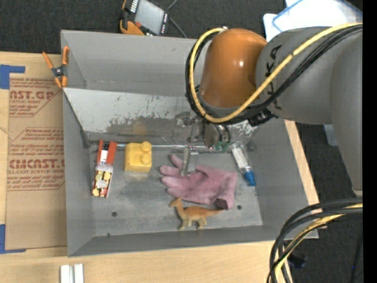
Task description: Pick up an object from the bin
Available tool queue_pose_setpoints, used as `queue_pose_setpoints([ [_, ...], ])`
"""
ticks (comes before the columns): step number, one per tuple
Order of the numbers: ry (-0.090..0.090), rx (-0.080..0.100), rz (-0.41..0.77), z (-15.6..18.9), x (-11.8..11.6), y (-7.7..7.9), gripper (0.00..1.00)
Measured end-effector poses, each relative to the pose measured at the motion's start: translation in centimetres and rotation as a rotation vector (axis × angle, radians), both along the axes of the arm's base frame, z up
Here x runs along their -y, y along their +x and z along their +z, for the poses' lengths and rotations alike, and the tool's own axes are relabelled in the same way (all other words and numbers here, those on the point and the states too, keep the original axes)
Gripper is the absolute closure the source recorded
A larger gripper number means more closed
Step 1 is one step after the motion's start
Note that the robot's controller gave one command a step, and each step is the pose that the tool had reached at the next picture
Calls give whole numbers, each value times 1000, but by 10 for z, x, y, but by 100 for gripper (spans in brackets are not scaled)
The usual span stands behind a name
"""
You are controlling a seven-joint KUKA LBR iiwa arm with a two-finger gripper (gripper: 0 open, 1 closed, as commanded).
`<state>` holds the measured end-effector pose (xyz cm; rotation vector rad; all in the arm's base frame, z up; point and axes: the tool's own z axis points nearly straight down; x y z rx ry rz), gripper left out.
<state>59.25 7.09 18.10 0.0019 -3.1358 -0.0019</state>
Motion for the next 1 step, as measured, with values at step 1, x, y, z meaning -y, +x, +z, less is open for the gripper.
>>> queue_pose_setpoints([
  [1,1,8,-1,5,0,2,0],
])
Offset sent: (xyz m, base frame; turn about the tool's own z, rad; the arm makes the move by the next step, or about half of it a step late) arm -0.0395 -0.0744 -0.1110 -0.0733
